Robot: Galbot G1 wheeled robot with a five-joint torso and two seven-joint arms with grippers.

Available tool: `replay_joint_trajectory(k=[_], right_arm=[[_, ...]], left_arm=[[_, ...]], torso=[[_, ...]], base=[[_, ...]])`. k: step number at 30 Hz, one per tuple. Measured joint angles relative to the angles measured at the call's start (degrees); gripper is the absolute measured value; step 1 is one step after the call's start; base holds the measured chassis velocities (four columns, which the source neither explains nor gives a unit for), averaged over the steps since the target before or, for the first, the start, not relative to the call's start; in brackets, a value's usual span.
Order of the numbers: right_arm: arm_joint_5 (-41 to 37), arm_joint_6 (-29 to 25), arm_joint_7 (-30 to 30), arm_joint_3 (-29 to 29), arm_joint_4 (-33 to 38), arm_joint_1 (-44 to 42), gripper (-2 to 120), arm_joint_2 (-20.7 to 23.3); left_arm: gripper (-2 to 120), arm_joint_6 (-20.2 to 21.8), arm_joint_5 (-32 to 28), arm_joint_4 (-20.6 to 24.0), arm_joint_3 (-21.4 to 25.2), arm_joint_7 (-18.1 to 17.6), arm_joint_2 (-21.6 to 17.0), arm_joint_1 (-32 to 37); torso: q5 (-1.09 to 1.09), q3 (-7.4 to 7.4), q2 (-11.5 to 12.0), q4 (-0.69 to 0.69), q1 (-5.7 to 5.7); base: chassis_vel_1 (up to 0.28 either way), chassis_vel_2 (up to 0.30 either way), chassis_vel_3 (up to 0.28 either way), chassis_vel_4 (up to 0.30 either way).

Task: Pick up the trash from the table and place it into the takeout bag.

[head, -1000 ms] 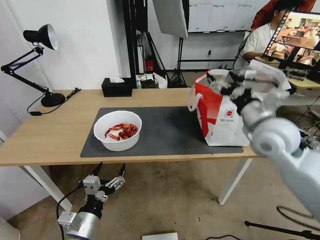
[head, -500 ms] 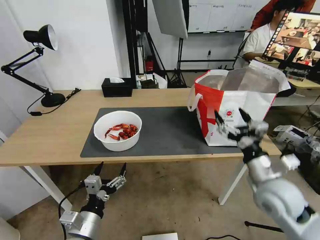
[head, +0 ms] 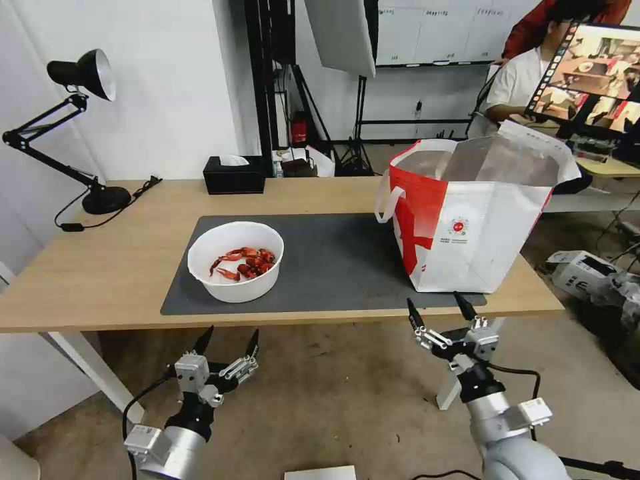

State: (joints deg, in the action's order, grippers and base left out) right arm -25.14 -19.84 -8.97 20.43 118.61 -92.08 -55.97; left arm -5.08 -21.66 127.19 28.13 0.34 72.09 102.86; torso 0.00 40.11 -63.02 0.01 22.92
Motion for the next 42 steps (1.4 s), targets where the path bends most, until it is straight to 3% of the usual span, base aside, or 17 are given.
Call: replay_joint_trajectory(k=[17,24,27,28,30,31,33,35,36,39,40,42], right_arm=[[1.6,1.5,-0.8,1.7,-1.3,-3.0,100,-1.0],[1.6,1.6,-0.8,1.7,-1.3,-2.9,100,-0.9],[1.5,1.6,-0.8,1.7,-1.3,-2.9,100,-0.9],[1.5,1.6,-0.8,1.7,-1.3,-2.9,100,-0.9],[1.5,1.6,-0.8,1.7,-1.3,-2.9,100,-0.9],[1.5,1.6,-0.8,1.7,-1.3,-2.9,100,-0.9],[1.5,1.6,-0.8,1.7,-1.3,-2.9,100,-0.9],[1.5,1.6,-0.9,1.7,-1.3,-2.8,100,-0.9],[1.5,1.6,-0.9,1.7,-1.3,-2.8,100,-0.9],[1.5,1.6,-0.8,1.7,-1.3,-2.8,100,-0.9],[1.5,1.6,-0.8,1.7,-1.3,-2.8,100,-0.9],[1.5,1.6,-0.9,1.7,-1.3,-2.8,100,-0.9]], left_arm=[[100,0.0,0.1,-0.3,-0.5,-0.1,0.4,-0.1],[100,0.6,-1.1,-0.5,2.6,-0.4,-1.5,-3.7],[100,3.5,-6.2,0.0,6.5,-2.9,-6.2,-8.4],[100,3.5,-6.2,0.0,6.5,-2.9,-6.2,-8.4],[100,6.2,-11.8,-0.6,8.7,-5.5,-11.8,-12.6],[100,6.2,-11.8,-0.6,8.7,-5.5,-11.8,-12.6],[100,8.6,-17.5,-2.3,9.5,-7.4,-17.0,-16.8],[100,11.9,-21.9,-4.6,8.9,-9.1,-21.3,-21.5],[100,11.9,-21.9,-4.6,8.9,-9.1,-21.3,-21.5],[100,18.6,-28.3,-7.6,6.3,-11.5,-26.0,-29.1],[100,18.6,-28.3,-7.6,6.3,-11.5,-26.0,-29.1],[100,25.2,-34.0,-9.6,4.4,-13.4,-28.5,-34.7]], torso=[[0.01,0.00,0.0,-0.01,0.00],[0.00,0.00,0.0,0.00,0.00],[-0.01,0.00,0.0,0.00,0.00],[-0.01,0.00,0.0,0.00,0.00],[0.00,0.00,0.0,-0.01,0.00],[0.00,0.00,0.0,-0.01,0.00],[-0.01,0.01,0.0,-0.01,0.01],[-0.01,0.01,0.0,0.00,0.01],[-0.01,0.01,0.0,0.00,0.01],[-0.02,0.01,0.0,0.00,0.01],[-0.02,0.01,0.0,0.00,0.01],[0.00,0.01,0.0,-0.01,0.01]], base=[[0.000,0.000,0.000,0.000],[0.000,0.000,0.000,0.000],[0.000,0.000,0.000,0.000],[0.000,0.000,0.000,0.000],[0.000,0.000,0.000,0.000],[0.000,0.000,0.000,0.000],[0.000,0.000,0.000,0.000],[0.000,0.000,0.000,0.000],[0.000,0.000,0.000,0.000],[0.000,0.000,0.000,0.000],[0.000,0.000,0.000,0.000],[0.000,0.000,0.000,0.000]])
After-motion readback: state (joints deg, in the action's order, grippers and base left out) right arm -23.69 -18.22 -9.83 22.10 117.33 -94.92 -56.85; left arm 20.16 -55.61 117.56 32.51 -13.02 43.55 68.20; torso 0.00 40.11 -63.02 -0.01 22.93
